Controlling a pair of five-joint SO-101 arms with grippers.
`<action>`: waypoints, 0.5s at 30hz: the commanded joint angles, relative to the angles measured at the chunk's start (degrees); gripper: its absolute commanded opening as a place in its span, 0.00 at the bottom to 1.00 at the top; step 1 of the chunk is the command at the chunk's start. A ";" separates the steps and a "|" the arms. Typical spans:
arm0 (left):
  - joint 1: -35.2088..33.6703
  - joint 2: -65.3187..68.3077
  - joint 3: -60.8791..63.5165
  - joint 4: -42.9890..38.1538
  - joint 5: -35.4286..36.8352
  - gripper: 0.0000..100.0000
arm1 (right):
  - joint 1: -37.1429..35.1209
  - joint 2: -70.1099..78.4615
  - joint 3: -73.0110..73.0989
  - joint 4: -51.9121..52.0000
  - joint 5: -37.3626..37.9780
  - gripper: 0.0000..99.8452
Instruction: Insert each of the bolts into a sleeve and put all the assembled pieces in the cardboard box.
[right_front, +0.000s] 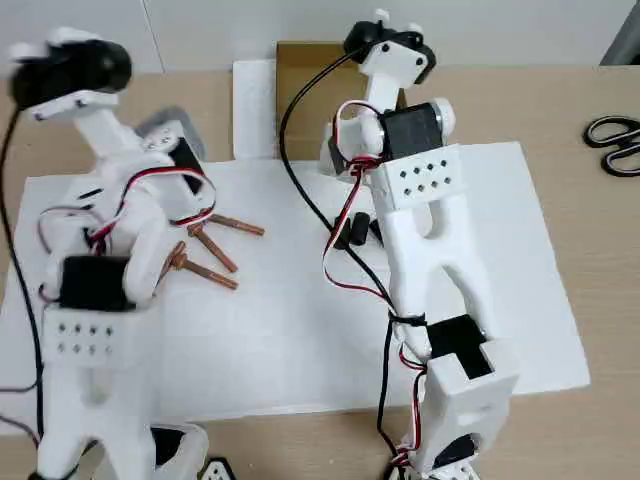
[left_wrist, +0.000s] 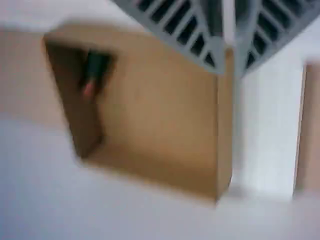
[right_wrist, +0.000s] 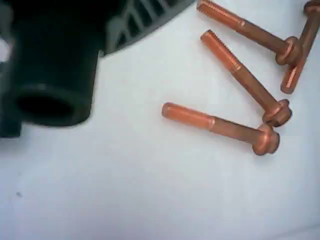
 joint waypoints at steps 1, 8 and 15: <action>0.26 -2.90 -1.36 -0.35 -4.31 0.00 | 0.92 -3.21 -0.26 0.13 0.35 0.00; 0.18 -2.64 -1.27 19.08 -6.68 0.00 | 0.92 -3.21 -0.26 0.22 0.18 0.00; 0.00 -2.64 4.26 23.82 -6.77 0.00 | -0.22 -3.82 -0.26 0.57 0.18 0.00</action>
